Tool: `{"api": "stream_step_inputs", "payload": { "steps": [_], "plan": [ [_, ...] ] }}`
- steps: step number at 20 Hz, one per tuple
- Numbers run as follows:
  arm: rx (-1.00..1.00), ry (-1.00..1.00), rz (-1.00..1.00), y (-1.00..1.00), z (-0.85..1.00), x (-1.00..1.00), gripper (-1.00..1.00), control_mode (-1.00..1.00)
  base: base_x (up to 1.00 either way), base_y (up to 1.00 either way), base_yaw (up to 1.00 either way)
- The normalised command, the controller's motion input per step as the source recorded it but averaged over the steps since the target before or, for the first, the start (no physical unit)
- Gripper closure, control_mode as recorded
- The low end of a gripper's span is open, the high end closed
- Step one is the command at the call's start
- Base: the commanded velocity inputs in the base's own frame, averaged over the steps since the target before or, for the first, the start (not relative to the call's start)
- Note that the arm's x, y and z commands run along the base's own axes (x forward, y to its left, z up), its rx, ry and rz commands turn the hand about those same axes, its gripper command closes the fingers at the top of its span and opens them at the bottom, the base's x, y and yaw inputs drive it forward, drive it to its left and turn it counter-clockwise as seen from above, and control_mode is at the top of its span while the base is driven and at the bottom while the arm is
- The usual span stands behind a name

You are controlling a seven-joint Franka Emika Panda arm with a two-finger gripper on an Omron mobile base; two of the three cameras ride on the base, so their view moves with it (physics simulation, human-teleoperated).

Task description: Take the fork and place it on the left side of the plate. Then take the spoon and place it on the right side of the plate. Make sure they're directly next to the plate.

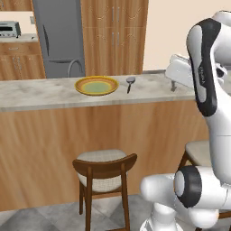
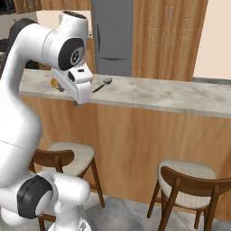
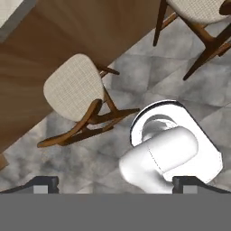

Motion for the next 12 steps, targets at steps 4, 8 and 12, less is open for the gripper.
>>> {"api": "stream_step_inputs", "payload": {
  "steps": [4,8,12],
  "plan": [
    [-0.16,-0.34,0.13,0.01,-0.19,-0.89,-1.0,-1.0,0.0,0.0,0.0],
    [-0.16,-0.33,0.15,0.0,-0.3,-0.79,-1.0,-1.0,0.0,0.0,0.0],
    [-0.1,-0.32,0.13,0.18,-0.08,-0.63,-1.0,-1.0,0.0,0.0,0.0]
  ]
}}
